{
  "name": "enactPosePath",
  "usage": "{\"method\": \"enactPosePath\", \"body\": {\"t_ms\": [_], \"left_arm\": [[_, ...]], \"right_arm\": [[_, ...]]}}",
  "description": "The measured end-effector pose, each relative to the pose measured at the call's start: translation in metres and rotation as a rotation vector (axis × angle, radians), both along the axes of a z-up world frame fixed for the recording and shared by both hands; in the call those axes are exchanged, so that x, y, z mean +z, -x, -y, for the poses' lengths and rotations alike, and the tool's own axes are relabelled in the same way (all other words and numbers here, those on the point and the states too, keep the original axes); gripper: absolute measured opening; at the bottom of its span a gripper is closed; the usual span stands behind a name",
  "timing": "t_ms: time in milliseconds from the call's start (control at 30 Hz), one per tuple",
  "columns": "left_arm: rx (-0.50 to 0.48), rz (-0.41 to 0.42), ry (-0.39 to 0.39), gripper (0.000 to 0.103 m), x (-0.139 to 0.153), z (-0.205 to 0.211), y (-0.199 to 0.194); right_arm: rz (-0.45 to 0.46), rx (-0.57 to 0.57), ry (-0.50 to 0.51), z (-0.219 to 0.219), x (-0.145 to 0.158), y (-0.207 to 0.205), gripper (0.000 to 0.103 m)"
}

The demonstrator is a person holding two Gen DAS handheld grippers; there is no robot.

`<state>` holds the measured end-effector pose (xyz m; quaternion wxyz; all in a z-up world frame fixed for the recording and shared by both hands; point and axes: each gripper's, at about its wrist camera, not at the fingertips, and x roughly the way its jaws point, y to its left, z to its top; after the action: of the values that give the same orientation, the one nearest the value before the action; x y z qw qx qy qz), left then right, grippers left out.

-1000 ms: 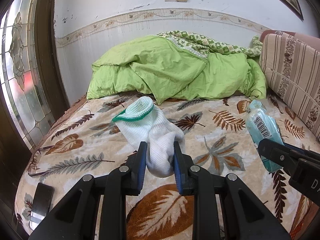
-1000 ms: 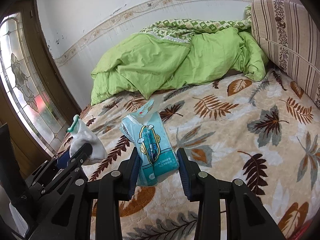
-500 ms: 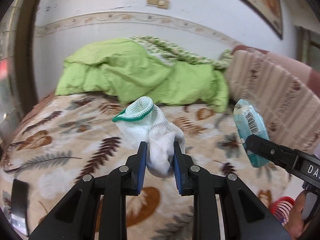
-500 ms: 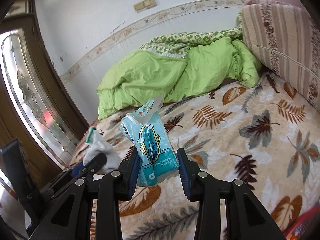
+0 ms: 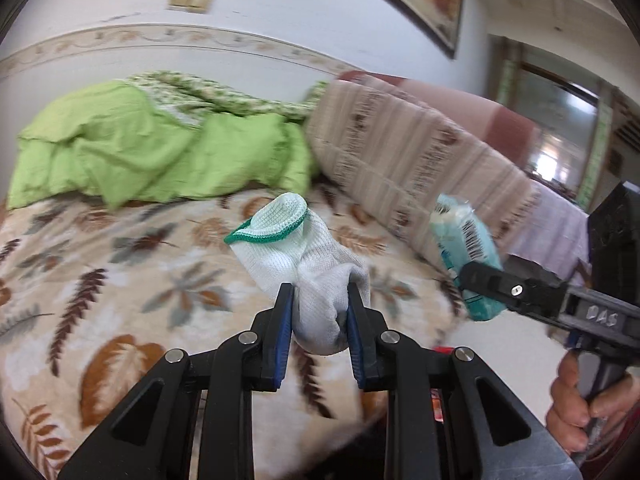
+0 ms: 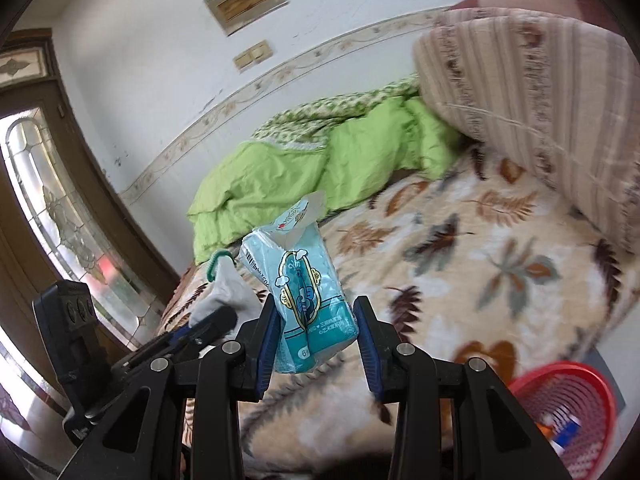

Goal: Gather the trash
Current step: 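Carry both items to the red wastebasket and open both tools over it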

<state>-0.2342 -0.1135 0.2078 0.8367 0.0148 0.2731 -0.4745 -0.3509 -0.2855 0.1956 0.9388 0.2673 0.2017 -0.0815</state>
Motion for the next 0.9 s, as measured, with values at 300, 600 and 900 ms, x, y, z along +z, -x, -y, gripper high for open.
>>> {"method": "enactPosePath", "body": {"t_ms": [300,600,900], "left_arm": [[-0.203,-0.054,-0.043,0.024,-0.011,0.046,0.061],[-0.384,-0.15,-0.141,0.024,-0.045,0.095,0.093],[-0.481,-0.233,-0.26,0.024,-0.093,0.142,0.105]], "right_arm": [[-0.079,-0.166,-0.054,0.037,-0.023,0.091,0.039],[-0.171,-0.304,-0.122,0.068,-0.06,0.147,0.04],[-0.244,-0.381,-0.196,0.094,-0.098,0.157,0.044]]}}
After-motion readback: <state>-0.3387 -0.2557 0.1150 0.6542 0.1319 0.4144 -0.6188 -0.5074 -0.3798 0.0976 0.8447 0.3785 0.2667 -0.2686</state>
